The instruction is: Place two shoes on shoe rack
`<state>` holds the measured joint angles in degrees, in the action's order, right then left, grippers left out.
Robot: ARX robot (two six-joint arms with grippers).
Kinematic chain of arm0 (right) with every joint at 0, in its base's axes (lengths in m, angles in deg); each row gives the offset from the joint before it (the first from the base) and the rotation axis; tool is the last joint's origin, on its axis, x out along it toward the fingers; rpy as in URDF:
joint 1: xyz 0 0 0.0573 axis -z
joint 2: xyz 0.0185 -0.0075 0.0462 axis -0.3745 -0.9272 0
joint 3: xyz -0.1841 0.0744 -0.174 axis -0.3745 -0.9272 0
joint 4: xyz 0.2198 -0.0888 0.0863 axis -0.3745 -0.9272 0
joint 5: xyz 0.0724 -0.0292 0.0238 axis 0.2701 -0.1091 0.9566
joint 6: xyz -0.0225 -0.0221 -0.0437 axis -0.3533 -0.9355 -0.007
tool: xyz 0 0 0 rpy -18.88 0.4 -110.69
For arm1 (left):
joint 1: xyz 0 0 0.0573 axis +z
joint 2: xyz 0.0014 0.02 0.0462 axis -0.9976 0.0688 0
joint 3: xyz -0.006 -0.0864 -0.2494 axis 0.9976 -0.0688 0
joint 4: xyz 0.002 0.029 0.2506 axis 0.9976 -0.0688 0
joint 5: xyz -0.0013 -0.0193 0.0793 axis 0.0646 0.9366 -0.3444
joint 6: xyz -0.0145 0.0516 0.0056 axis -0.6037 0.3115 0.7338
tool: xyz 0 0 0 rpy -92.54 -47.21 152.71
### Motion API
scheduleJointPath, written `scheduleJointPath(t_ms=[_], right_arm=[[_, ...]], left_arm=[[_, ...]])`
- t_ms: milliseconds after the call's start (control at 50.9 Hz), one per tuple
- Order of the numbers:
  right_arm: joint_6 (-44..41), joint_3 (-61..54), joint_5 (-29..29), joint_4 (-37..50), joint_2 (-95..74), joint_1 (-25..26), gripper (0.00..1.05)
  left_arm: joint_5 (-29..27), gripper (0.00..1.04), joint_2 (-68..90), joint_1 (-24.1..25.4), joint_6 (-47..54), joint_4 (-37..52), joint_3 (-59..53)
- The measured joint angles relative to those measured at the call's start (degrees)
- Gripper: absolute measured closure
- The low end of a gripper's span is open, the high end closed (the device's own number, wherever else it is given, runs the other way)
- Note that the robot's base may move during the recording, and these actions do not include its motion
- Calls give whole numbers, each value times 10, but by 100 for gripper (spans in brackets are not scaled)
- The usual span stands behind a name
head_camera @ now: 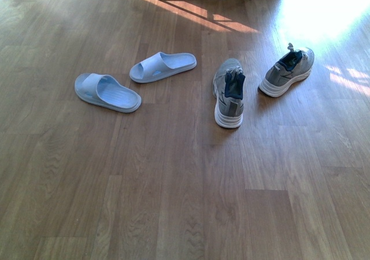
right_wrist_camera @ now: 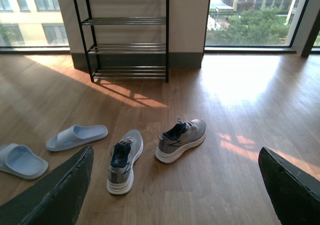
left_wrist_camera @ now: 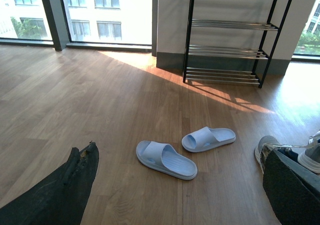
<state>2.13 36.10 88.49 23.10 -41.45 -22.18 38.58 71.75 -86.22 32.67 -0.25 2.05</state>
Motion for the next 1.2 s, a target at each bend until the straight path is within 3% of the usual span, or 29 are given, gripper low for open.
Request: scheduleJointPath(t_ms=[1200], right_arm=[[0, 0, 0, 0, 0, 0, 9]], left_arm=[[0, 9, 0, 0, 0, 0, 0]])
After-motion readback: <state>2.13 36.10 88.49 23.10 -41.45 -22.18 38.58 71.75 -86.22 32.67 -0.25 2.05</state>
